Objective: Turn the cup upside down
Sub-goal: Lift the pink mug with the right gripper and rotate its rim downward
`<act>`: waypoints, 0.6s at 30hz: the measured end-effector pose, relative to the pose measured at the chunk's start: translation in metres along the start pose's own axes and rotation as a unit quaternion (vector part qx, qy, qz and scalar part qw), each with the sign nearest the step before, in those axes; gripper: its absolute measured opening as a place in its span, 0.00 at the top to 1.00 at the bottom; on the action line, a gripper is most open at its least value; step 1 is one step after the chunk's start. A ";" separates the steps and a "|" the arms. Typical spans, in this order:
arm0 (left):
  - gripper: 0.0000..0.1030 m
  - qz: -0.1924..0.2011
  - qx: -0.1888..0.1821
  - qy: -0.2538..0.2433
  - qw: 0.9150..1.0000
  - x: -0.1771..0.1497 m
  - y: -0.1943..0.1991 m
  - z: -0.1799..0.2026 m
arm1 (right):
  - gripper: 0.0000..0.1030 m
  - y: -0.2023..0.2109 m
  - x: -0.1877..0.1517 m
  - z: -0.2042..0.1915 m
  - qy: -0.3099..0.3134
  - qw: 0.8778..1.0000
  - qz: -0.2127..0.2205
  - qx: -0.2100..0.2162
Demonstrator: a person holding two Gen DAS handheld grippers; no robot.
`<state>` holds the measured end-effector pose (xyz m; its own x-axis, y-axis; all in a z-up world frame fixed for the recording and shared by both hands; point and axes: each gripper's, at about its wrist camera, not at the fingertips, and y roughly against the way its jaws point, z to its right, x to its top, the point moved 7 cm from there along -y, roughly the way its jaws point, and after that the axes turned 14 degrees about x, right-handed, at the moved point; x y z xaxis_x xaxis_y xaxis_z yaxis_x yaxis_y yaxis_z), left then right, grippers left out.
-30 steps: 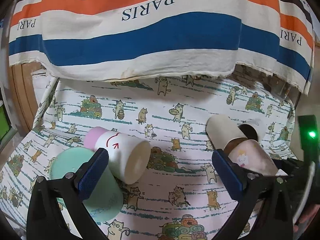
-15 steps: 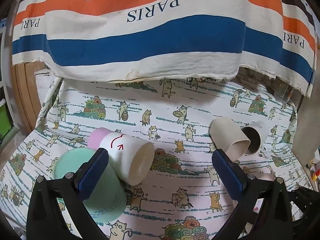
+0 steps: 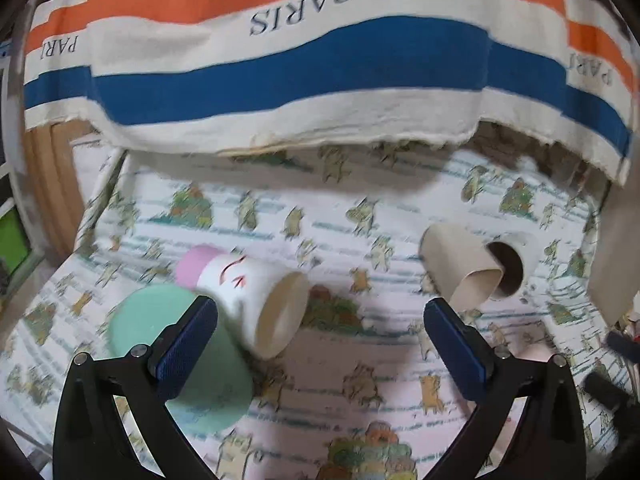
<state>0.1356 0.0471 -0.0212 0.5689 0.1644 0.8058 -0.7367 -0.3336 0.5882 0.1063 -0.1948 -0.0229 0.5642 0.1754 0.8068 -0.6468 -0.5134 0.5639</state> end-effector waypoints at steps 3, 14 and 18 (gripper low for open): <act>0.00 -0.034 -0.002 -0.011 0.999 -0.002 0.006 0.007 | 0.15 0.022 0.012 0.019 0.011 0.998 0.047 -0.038; 0.00 -0.119 -0.075 -0.004 0.990 -0.008 0.041 0.076 | 0.10 0.048 0.019 0.083 -0.060 0.986 0.139 -0.066; 0.00 -0.163 -0.092 0.019 0.982 -0.020 0.035 0.103 | 0.10 0.050 0.013 0.095 -0.063 0.978 0.173 -0.099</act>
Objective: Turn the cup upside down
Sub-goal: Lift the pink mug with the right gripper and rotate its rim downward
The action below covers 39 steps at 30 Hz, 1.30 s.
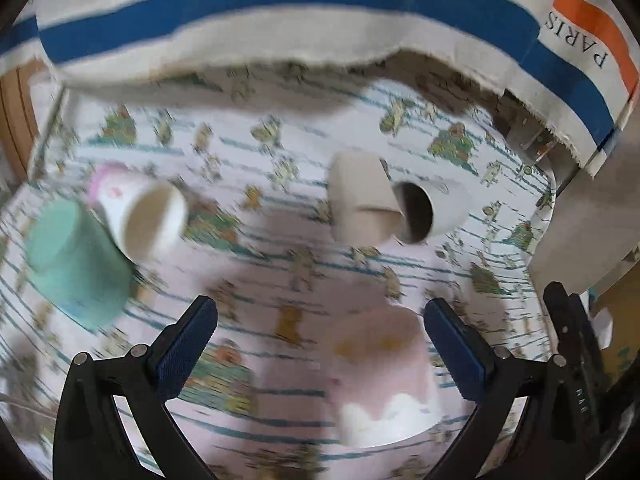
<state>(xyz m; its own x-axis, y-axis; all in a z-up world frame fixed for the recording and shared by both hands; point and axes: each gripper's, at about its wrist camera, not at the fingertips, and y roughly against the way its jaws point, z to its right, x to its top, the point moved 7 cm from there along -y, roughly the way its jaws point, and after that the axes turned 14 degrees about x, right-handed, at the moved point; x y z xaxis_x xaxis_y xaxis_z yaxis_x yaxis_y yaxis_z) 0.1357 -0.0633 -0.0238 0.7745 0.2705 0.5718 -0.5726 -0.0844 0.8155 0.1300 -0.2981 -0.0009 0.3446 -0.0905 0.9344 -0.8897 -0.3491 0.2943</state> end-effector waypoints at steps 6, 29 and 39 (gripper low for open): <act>0.01 -0.050 -0.021 0.015 0.998 -0.015 -0.020 0.027 | 0.10 -0.002 -0.004 0.000 0.004 1.000 0.003 -0.002; 0.14 -0.086 0.010 0.016 0.996 -0.026 -0.055 0.039 | 0.10 -0.012 -0.021 -0.008 0.013 1.000 -0.026 -0.004; 0.20 -0.066 0.010 0.005 0.998 -0.024 -0.046 0.038 | 0.10 -0.011 -0.020 -0.009 0.020 1.000 -0.022 -0.006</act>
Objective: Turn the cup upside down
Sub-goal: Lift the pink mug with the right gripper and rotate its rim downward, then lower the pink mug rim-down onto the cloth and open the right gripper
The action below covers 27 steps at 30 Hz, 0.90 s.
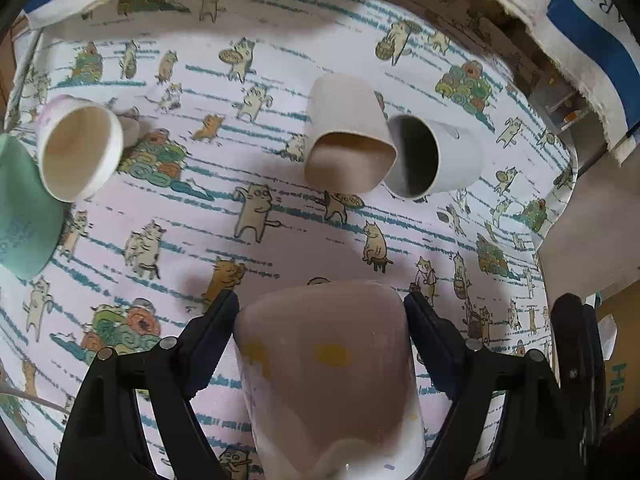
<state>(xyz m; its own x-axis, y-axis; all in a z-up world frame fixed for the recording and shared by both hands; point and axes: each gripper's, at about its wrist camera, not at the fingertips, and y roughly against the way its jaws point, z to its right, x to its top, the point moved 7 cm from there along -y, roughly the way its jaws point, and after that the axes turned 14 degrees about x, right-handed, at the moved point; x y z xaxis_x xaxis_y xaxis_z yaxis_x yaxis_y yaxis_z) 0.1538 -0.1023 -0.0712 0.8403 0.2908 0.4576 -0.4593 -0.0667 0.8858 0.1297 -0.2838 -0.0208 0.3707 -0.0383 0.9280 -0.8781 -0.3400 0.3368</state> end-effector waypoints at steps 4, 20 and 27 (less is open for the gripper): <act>0.20 0.041 0.010 -0.025 0.999 0.005 0.020 -0.002 | 0.10 0.001 0.000 0.000 0.001 1.000 0.000 -0.002; 0.69 0.128 0.030 -0.107 0.986 0.015 0.069 -0.012 | 0.10 0.002 0.001 0.001 0.011 1.000 0.004 -0.014; 0.61 0.125 0.023 -0.098 0.987 0.013 0.064 -0.021 | 0.10 0.002 0.001 0.001 0.012 1.000 0.006 -0.016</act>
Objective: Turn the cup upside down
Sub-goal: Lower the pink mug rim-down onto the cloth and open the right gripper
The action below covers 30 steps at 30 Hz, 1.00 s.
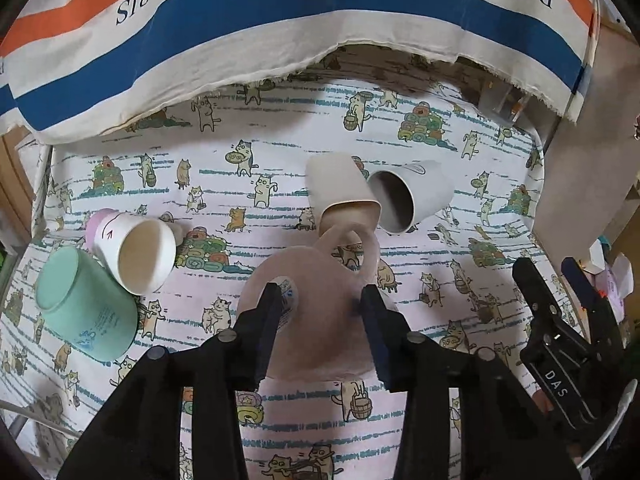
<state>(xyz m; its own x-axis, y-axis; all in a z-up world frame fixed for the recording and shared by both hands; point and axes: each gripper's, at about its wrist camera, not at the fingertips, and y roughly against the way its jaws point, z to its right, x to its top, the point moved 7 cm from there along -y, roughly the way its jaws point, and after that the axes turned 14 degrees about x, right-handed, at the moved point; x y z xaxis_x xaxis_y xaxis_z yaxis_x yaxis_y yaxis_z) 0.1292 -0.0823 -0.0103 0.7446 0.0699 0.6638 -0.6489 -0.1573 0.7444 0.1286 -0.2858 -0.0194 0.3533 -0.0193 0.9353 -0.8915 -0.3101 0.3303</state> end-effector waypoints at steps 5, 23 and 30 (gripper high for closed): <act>0.61 0.002 -0.007 -0.005 1.000 -0.001 0.002 0.001 | 0.10 -0.001 -0.001 0.001 -0.003 1.000 -0.005 0.001; 0.57 0.043 -0.044 -0.028 0.998 0.001 0.017 0.021 | 0.10 -0.011 -0.008 -0.004 -0.011 0.999 -0.033 0.028; 0.34 0.132 -0.018 -0.027 0.991 0.009 0.041 0.006 | 0.10 -0.005 -0.004 -0.004 -0.020 0.999 -0.017 0.043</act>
<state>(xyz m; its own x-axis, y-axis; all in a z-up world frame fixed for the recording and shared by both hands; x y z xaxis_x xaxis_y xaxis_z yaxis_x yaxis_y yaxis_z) 0.1106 -0.0937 0.0260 0.5554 -0.0220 0.8313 -0.8262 -0.1281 0.5486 0.1305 -0.2802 -0.0241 0.3960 -0.0450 0.9171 -0.8518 -0.3909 0.3487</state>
